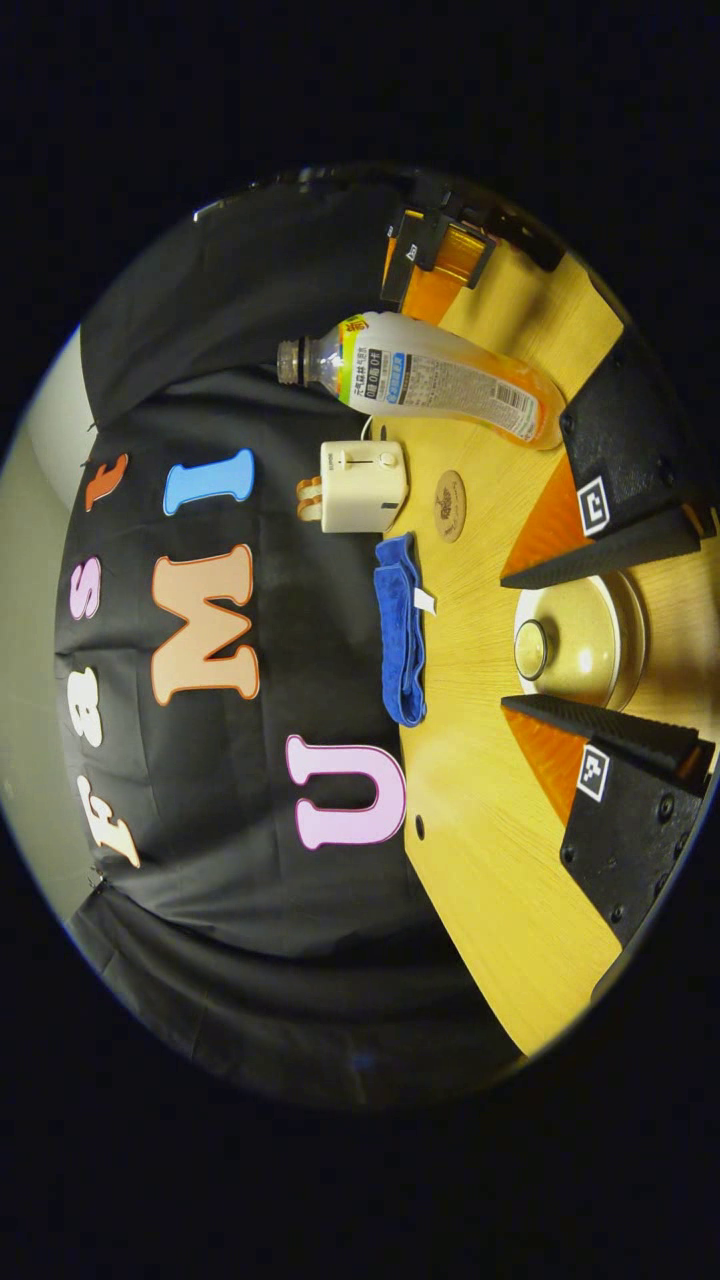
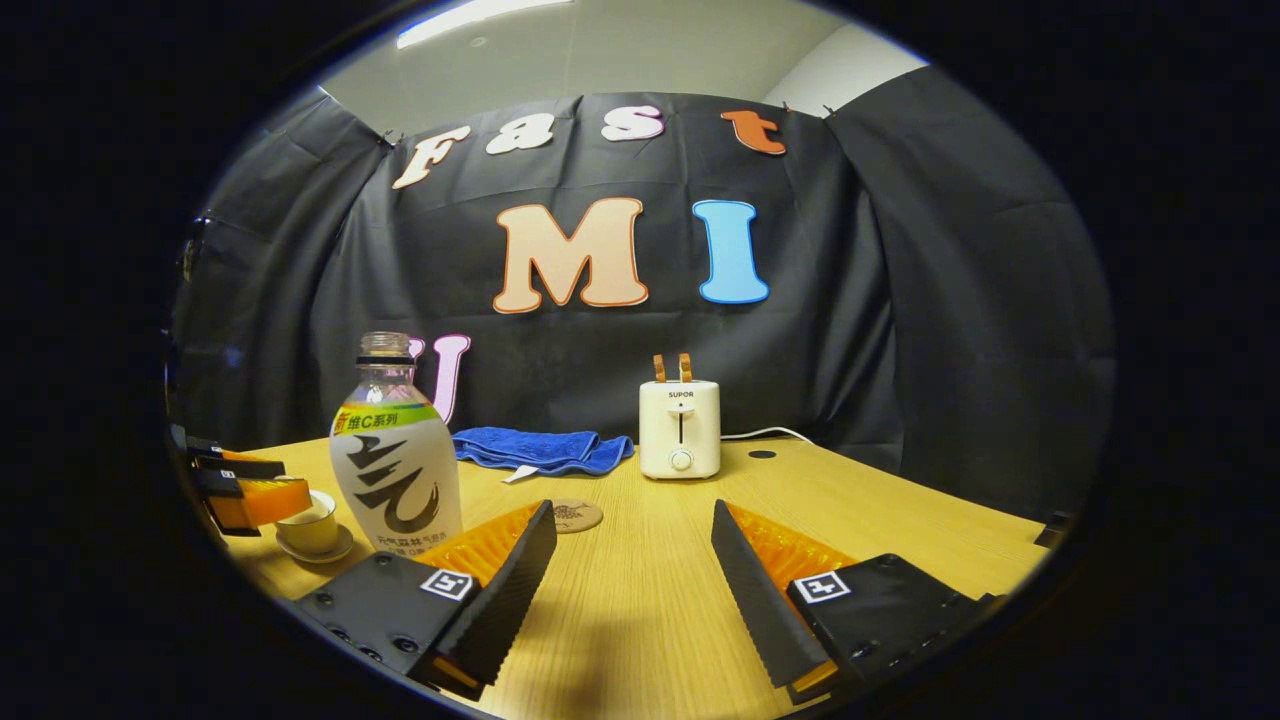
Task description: Open the teacup lid with one hand, grasp the water bottle and pour water into the teacup with the other hand; after pouring, place the water bottle on the coaster and then close the teacup lid.
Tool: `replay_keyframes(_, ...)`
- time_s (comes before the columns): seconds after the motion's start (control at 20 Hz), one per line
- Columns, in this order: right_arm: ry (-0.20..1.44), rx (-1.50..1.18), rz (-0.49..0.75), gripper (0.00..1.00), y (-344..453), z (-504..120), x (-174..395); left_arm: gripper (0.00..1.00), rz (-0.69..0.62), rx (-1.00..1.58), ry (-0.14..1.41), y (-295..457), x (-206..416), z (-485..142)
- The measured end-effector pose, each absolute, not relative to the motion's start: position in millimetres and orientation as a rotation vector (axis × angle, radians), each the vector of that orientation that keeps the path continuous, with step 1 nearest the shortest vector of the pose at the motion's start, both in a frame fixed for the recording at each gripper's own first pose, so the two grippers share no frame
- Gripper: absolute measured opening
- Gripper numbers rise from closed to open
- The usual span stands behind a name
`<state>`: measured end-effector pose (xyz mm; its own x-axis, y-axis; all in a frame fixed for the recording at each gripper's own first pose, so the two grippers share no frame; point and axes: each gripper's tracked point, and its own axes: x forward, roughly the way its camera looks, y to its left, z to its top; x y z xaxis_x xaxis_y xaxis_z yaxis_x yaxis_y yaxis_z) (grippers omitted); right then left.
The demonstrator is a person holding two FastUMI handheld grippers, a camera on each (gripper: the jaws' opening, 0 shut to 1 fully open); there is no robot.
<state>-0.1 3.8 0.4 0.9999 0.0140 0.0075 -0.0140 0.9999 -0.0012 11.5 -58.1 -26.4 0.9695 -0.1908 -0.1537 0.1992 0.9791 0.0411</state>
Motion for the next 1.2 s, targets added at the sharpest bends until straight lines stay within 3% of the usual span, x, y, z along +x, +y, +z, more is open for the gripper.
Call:
replay_keyframes(0.15,-0.006,-0.001,0.023,0.95,6,0,-1,0.53,-0.188,0.075,0.162,-55,14,-28)
replay_keyframes(0.2,-0.006,-0.001,0.028,0.95,7,0,-2,0.45,-0.189,0.075,0.157,-56,15,-27)
replay_keyframes(0.25,-0.007,-0.001,0.033,0.99,9,0,-2,0.43,-0.185,0.078,0.154,-55,15,-26)
replay_keyframes(0.35,-0.005,0.0,0.046,0.96,12,-1,-3,0.35,-0.18,0.076,0.146,-52,16,-25)
replay_keyframes(0.4,-0.004,0.0,0.052,0.95,13,-1,-4,0.27,-0.182,0.072,0.146,-53,17,-26)
replay_keyframes(0.7,0.01,0.002,0.12,0.99,29,-2,-17,0.22,-0.187,0.027,0.114,-51,17,-18)
replay_keyframes(0.8,0.024,0.003,0.131,0.95,30,-5,-23,0.22,-0.155,0.005,0.076,-42,16,-6)
replay_keyframes(0.95,0.029,0.005,0.152,1.0,37,-5,-34,0.22,-0.149,-0.007,0.038,-41,15,9)
replay_keyframes(1.05,0.03,0.007,0.185,0.95,46,-5,-40,0.22,-0.15,0.001,0.025,-39,14,14)
replay_keyframes(1.1,0.03,0.009,0.206,0.99,52,-4,-44,0.21,-0.153,0.002,0.015,-38,13,18)
replay_keyframes(1.2,0.03,0.007,0.245,0.96,66,-4,-50,0.22,-0.157,0.011,0.005,-38,10,22)
